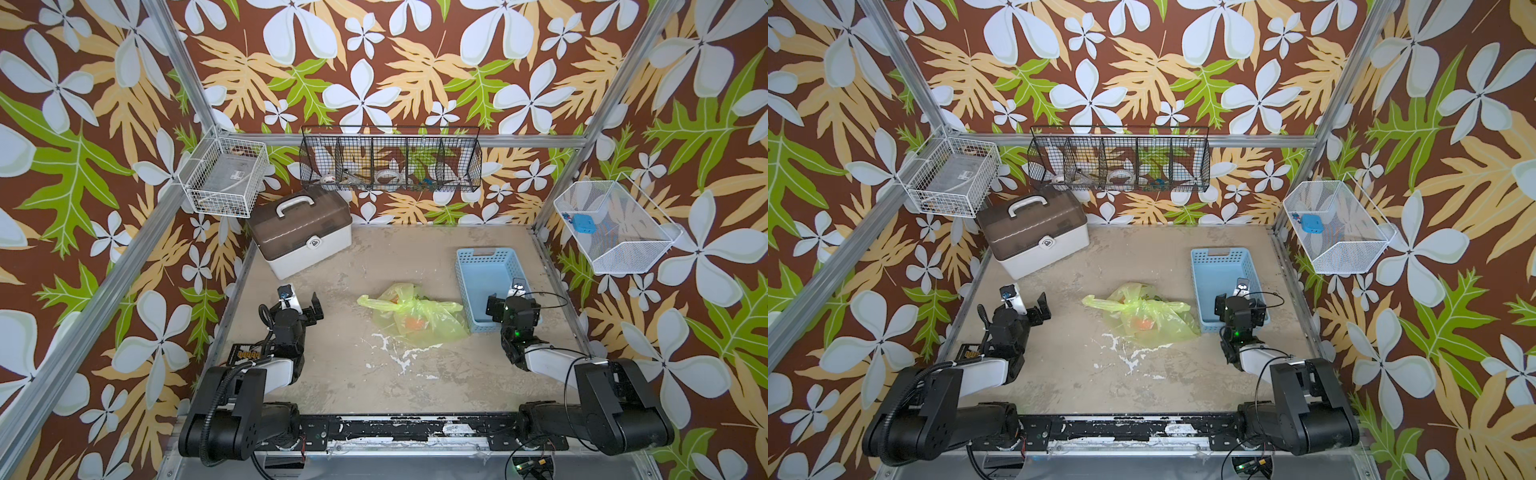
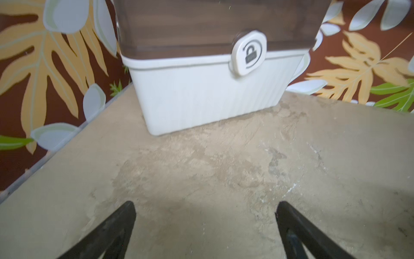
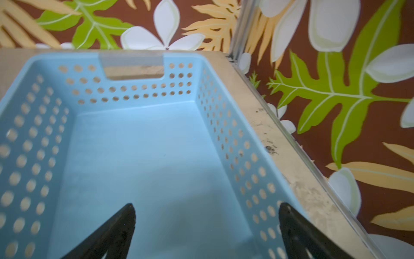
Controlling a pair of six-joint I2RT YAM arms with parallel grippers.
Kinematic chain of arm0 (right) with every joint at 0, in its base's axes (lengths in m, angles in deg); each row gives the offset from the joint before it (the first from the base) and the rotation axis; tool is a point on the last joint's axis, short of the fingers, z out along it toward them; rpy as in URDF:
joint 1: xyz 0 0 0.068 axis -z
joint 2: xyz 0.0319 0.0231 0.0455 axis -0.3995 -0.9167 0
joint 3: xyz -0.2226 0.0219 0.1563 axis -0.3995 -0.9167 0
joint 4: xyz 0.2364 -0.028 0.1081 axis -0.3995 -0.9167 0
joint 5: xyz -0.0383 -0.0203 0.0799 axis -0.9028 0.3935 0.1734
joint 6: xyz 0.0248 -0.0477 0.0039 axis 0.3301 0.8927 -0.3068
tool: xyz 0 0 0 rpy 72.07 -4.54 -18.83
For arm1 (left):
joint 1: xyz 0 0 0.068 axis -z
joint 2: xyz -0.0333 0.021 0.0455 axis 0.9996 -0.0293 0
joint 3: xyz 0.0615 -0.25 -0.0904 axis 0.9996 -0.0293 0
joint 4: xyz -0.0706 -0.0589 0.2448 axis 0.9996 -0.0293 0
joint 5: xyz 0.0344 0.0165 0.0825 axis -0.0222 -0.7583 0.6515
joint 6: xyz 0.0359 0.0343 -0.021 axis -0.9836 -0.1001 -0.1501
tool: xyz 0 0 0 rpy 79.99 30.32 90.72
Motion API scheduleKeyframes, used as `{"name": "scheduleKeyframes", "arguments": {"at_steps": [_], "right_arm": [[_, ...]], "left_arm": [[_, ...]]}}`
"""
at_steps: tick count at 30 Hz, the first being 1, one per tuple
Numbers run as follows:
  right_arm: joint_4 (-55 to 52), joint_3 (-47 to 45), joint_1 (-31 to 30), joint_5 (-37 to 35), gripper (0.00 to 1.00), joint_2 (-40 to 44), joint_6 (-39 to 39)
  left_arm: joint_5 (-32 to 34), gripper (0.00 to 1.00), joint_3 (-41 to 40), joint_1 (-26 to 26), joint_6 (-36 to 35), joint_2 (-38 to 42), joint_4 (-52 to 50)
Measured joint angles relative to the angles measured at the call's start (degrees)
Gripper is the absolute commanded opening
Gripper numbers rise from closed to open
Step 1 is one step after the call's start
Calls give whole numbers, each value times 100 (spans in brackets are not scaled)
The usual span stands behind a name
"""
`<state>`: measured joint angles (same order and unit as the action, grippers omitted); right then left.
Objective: Place the oranges into plastic bags & tie knots
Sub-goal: Reset both arms
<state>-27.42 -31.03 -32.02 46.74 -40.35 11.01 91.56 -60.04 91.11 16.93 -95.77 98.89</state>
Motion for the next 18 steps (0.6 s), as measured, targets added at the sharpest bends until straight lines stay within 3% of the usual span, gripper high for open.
{"name": "scheduleKeyframes", "arguments": {"at_steps": [5, 9, 13, 18], "right_arm": [[1674, -560, -31, 332, 100, -402, 468], [2640, -702, 570, 782, 100, -846, 415], [2833, -597, 719, 1244, 100, -852, 313], [2734, -577, 732, 1333, 99, -756, 275]], "left_arm": [[-369, 100, -319, 0, -153, -695, 1016], [-564, 100, -118, 0, -236, -796, 1314], [-614, 100, -81, 0, -262, -831, 1375], [-680, 100, -70, 0, -267, -837, 1377]]}}
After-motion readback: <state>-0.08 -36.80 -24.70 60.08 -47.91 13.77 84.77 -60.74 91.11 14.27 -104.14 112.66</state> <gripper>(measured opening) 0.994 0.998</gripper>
